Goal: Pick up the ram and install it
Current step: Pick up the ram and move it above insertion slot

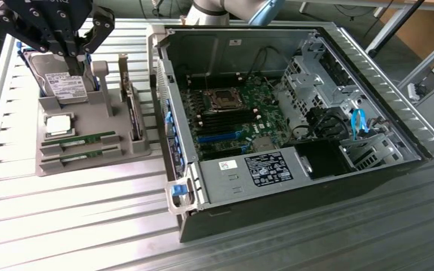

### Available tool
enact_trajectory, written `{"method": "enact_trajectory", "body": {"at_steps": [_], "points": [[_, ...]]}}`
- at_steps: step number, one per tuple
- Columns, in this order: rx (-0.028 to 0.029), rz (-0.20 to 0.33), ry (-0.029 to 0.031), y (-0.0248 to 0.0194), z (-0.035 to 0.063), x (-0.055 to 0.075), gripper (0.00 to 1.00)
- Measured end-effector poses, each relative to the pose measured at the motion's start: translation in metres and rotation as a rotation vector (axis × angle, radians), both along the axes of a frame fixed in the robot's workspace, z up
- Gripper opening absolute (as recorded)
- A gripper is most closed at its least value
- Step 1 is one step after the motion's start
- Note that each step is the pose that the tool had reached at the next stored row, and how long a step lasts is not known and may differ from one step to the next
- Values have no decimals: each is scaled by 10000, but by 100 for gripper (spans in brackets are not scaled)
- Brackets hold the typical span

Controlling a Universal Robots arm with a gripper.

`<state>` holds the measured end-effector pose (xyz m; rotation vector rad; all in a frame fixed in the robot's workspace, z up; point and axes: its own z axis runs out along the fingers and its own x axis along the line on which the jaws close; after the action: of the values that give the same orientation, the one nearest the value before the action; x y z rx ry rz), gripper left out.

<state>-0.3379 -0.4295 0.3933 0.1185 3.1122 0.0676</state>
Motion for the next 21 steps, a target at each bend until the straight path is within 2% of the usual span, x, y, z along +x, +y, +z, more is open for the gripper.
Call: {"method": "enact_trajectory", "body": {"at_steps": [2, 6, 7, 21], "points": [[0, 53, 0, 0, 0, 0, 9], [-1, 668, 0, 0, 0, 0, 9], [0, 1200, 0, 0, 0, 0, 9], [0, 4521, 0, 0, 0, 0, 9]]}}
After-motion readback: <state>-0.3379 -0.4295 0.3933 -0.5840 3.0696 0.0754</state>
